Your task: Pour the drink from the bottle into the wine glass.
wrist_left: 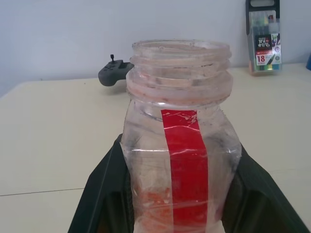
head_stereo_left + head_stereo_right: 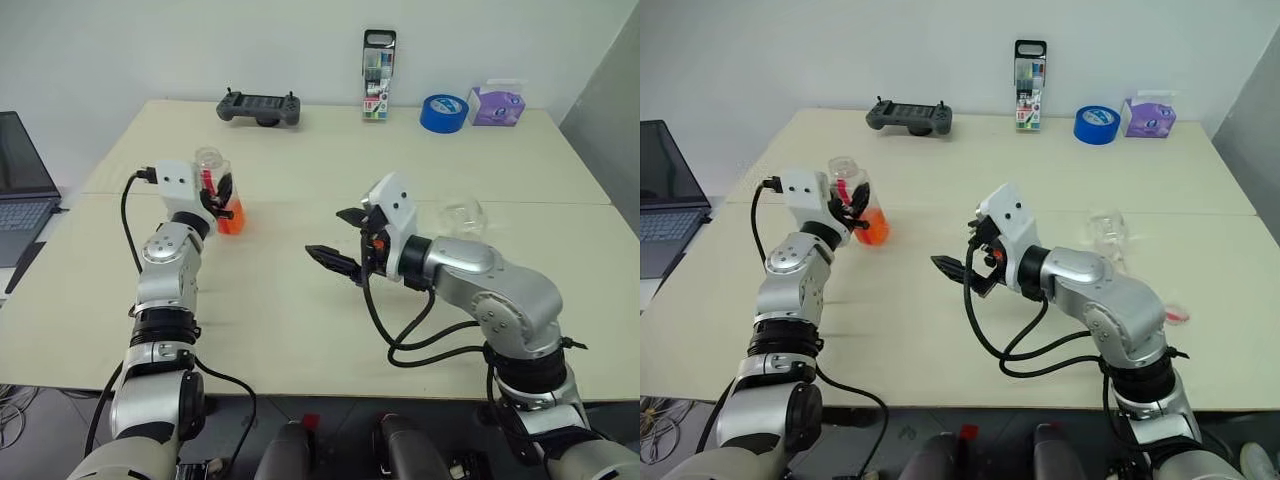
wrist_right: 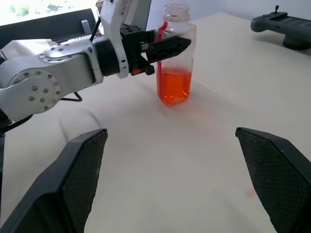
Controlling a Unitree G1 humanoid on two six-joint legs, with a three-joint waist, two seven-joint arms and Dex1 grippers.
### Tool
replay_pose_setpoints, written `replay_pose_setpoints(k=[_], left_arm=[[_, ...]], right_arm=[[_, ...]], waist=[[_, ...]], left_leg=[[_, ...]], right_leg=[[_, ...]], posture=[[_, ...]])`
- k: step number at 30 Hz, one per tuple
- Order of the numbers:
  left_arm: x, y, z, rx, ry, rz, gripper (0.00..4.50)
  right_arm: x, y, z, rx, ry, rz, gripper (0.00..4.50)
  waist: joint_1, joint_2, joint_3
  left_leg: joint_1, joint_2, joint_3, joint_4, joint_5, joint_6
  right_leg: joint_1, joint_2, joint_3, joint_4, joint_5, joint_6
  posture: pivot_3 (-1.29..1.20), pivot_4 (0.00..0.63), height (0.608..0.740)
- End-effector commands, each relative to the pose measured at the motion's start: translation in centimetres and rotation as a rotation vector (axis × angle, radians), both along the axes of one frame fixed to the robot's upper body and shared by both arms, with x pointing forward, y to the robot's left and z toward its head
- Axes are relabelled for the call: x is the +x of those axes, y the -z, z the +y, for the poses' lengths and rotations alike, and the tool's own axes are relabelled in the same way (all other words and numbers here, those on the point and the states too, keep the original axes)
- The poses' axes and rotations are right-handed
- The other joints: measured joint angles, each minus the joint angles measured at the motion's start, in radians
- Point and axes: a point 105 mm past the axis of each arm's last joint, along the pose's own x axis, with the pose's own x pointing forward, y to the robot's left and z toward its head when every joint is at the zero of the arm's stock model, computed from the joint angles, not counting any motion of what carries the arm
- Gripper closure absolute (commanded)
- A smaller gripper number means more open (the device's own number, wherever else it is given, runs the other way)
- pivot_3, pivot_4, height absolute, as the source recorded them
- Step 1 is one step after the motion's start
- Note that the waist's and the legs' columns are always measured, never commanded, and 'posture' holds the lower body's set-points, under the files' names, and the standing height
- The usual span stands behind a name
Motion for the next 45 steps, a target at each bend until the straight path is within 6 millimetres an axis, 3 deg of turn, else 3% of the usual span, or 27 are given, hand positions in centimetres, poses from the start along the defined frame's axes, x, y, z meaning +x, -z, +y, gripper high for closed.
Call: replay_pose_setpoints(k=[1,7,14,16,26,31,39,41,43,45], left_arm=[[-0.3,-1.7,0.6,-0.037,-0.010,-0.064,2.78],[-0.2,-0.7,0.9,-0.033,-0.029,-0.032,2.78],[-0.4,0.1,1.1,-0.037,-0.048,-0.013,0.49],[-0.6,0.4,1.0,-0.039,-0.053,-0.005,0.03],[-1.8,2.5,-0.4,-0.029,-0.033,0.064,0.03],[-3.4,3.9,0.1,-0.034,-0.090,0.104,0.03],[-6.4,5.8,-0.4,-0.050,-0.099,0.160,0.03],[-7.0,5.9,-1.9,-0.039,-0.034,0.157,0.03],[-7.7,5.5,-6.0,-0.001,0.173,0.137,0.03],[-8.4,5.3,-8.9,0.021,0.321,0.124,0.03]], right_arm=[[-0.1,-1.3,0.3,0.015,-0.010,-0.073,0.00],[0.4,-0.6,-0.7,0.004,0.036,-0.058,0.00],[0.8,-0.5,-1.6,0.006,0.076,-0.056,0.00],[0.9,-0.5,-1.7,0.005,0.082,-0.057,0.00],[1.6,-0.6,-2.7,-0.003,0.112,-0.072,0.00],[2.1,-0.6,-3.7,-0.013,0.146,-0.080,0.00],[2.6,-0.3,-6.7,-0.039,0.230,-0.062,0.00],[2.5,-0.3,-8.3,-0.054,0.270,-0.043,0.00],[2.5,-0.4,-10.5,-0.042,0.347,0.019,0.00],[2.4,-0.3,-11.9,-0.052,0.397,0.065,0.00]], waist=[[-0.001,0.000,0.000],[-0.002,0.000,0.000],[-0.003,0.000,0.000],[-0.003,0.000,0.000],[-0.003,0.000,0.000],[-0.002,0.000,0.000],[-0.001,0.000,0.000],[-0.001,0.000,0.000],[0.002,0.000,0.000],[0.005,0.000,0.000]], left_leg=[[0.000,0.000,0.000,0.000,0.000,0.000],[0.000,0.002,-0.001,-0.001,0.000,0.000],[0.001,0.002,-0.001,-0.001,0.000,0.000],[0.001,0.002,-0.001,-0.001,0.000,0.000],[0.001,0.002,0.000,-0.001,0.000,0.000],[0.001,0.002,0.000,-0.001,0.000,0.000],[0.001,0.003,0.000,-0.001,0.000,0.000],[0.001,0.003,0.000,-0.001,0.000,0.000],[0.001,0.002,0.000,0.000,0.000,0.000],[0.001,0.002,0.000,0.000,0.000,0.000]], right_leg=[[0.000,0.000,0.000,0.000,0.000,0.000],[-0.001,0.000,-0.001,0.001,0.000,0.000],[0.000,0.000,-0.001,0.001,0.000,0.000],[0.000,0.000,-0.001,0.001,0.000,0.000],[0.000,0.000,-0.001,0.001,0.000,0.000],[0.000,0.000,0.000,0.001,0.000,0.000],[0.000,0.000,0.000,0.001,0.000,0.000],[0.000,0.000,0.000,0.001,0.000,0.000],[0.001,0.000,0.000,0.001,0.000,0.000],[0.001,0.000,0.000,0.001,0.000,0.000]], posture=[[0.00,0.150,0.740],[0.00,0.150,0.740],[0.00,0.150,0.740],[0.00,0.150,0.740],[0.00,0.150,0.740],[0.00,0.150,0.740],[0.00,0.150,0.740],[0.00,0.150,0.740],[0.00,0.150,0.740],[0.00,0.150,0.740]])
